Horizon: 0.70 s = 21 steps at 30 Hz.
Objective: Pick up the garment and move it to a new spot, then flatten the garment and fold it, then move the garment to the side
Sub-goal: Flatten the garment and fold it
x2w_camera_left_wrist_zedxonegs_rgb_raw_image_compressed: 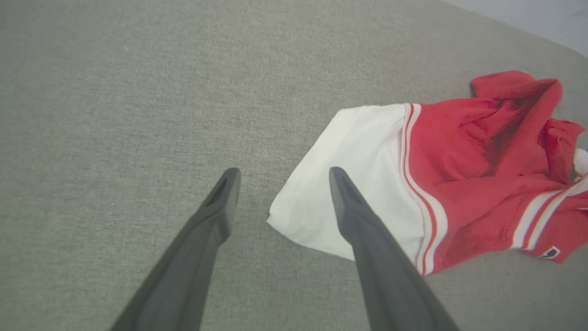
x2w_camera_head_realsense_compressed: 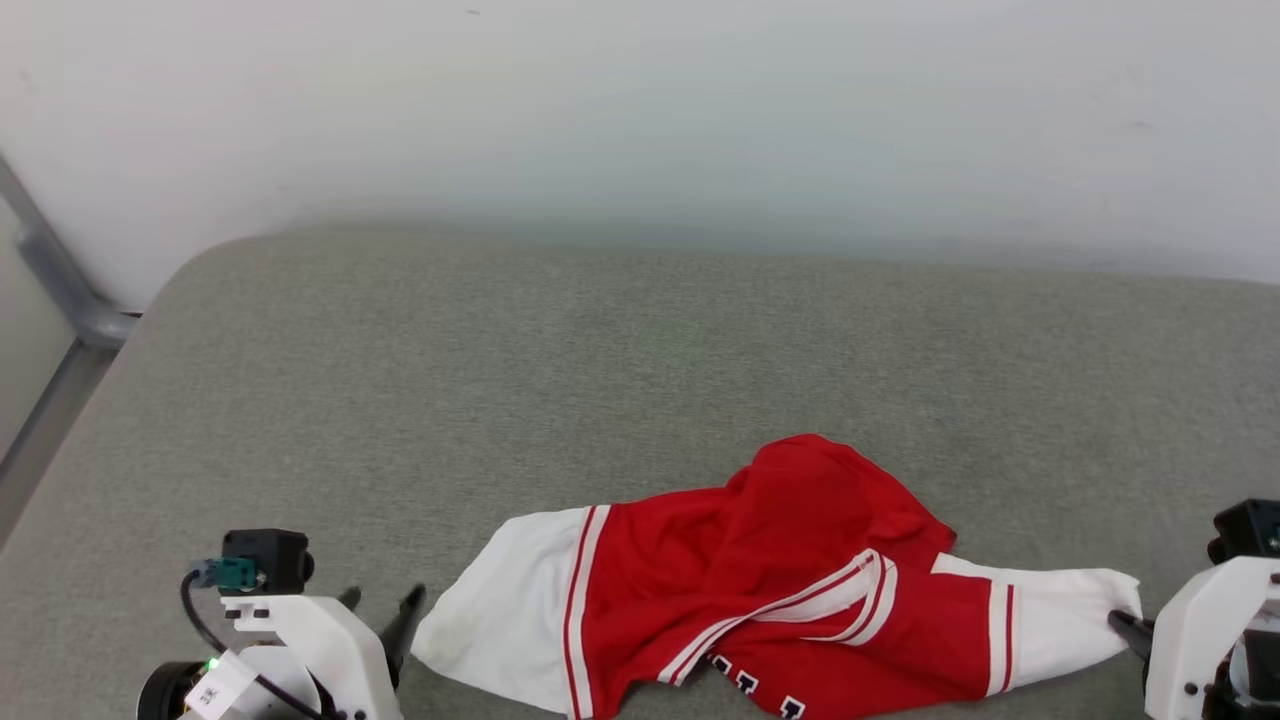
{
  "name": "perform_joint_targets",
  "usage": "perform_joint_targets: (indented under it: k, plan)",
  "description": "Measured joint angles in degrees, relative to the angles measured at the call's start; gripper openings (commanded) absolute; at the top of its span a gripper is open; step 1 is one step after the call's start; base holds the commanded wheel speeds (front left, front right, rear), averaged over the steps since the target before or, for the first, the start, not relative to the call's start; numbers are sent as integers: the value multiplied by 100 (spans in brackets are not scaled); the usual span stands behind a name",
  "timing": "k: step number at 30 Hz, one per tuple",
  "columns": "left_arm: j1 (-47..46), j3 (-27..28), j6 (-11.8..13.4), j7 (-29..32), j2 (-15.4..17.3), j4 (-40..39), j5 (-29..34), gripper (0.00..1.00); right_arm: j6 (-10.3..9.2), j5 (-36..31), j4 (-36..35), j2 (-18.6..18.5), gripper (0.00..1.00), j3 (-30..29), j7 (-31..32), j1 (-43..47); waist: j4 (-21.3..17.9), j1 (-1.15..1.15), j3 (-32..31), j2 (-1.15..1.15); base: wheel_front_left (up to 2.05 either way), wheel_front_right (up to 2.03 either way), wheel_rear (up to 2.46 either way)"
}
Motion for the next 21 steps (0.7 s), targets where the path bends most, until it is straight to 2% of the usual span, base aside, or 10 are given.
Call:
perform_joint_targets:
  k: [4,7,12,16,19,20,21]
  plan:
    - [-12,-159,-43,968,216,5,-270,100,0,-188,-541,326,0,-258,188,354,-141,-1,62,0,0,0,0]
    - [-124,-247,-13,1414,313,119,-323,100,-1,-258,-840,546,0,-378,309,444,-223,0,197,0,0,0,0]
    - [-364,-355,-55,1762,310,456,-382,100,-1,-358,-1106,761,0,-459,407,463,-347,0,474,0,0,0,0]
    - [-629,-498,-225,1951,230,775,-428,100,-1,-387,-1176,868,0,-522,423,461,-420,0,688,0,0,0,0]
    - [-900,-727,-417,2320,231,1037,-400,100,-1,-424,-1166,899,0,-560,393,443,-448,0,815,0,0,0,0]
    - [-981,-784,-466,2431,224,1092,-400,97,-1,-426,-1160,906,0,-565,393,431,-456,0,842,0,0,0,0]
    - [-1054,-825,-513,2530,213,1150,-410,58,-1,-426,-1156,913,0,-573,392,421,-462,0,864,0,0,0,0]
